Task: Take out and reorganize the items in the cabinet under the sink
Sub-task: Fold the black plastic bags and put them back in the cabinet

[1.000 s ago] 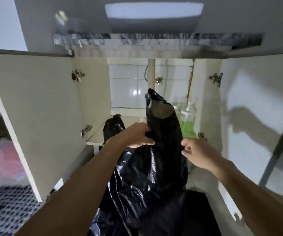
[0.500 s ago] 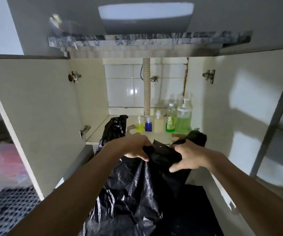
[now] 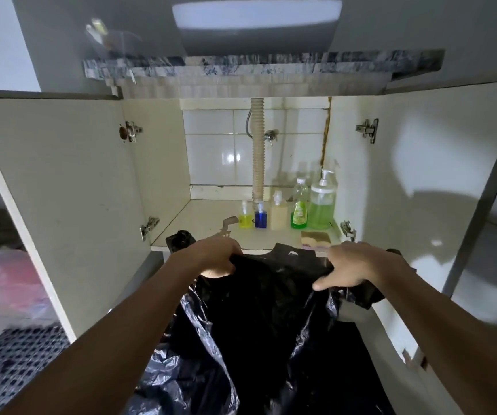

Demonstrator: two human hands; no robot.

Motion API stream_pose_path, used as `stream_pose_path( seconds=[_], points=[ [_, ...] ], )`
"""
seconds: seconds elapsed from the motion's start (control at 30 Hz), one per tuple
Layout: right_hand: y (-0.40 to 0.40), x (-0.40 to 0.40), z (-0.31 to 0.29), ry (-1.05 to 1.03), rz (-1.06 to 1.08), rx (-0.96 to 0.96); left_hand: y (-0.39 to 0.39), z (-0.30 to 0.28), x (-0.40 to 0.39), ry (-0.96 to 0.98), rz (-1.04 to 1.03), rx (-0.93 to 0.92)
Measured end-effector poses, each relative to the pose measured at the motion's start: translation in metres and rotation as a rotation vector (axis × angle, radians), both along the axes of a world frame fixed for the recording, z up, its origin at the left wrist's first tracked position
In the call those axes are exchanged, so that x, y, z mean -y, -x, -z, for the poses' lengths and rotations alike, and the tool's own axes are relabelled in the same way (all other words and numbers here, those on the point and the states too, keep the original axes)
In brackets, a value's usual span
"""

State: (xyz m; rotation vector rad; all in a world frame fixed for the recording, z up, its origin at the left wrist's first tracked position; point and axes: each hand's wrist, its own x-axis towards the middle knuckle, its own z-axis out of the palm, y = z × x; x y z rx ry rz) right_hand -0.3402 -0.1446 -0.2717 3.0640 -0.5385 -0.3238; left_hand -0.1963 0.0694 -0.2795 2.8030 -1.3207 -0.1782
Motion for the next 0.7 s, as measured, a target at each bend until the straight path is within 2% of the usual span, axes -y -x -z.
stream_pose_path(
  seconds=[0.1, 0.2, 0.33, 0.47, 0.57, 0.7],
  points=[
    [-0.002, -0.010, 0.007, -0.073, -0.037, -0.030, -0.003, 0.001, 0.001, 0.057, 0.019, -0.030],
    [-0.003, -0.013, 0.028, 0.029, -0.064, -0.124, -0.004, 0.002, 0.003, 0.071, 0.048, -0.042],
    [-0.003, 0.005, 0.031, 0.102, 0.003, 0.032, -0.003, 0.008, 0.003, 0.008, 0.008, 0.074],
    [-0.005, 0.016, 0.028, 0.076, 0.008, 0.117, -0.002, 0.024, 0.009, -0.073, -0.103, 0.283],
    [-0.008, 0.022, 0.028, 0.060, 0.038, 0.208, -0.008, 0.039, 0.020, -0.114, -0.184, 0.357],
    [-0.017, 0.030, 0.029, 0.160, 0.126, 0.234, -0.024, 0.049, 0.046, -0.106, -0.158, 0.443]
  ],
)
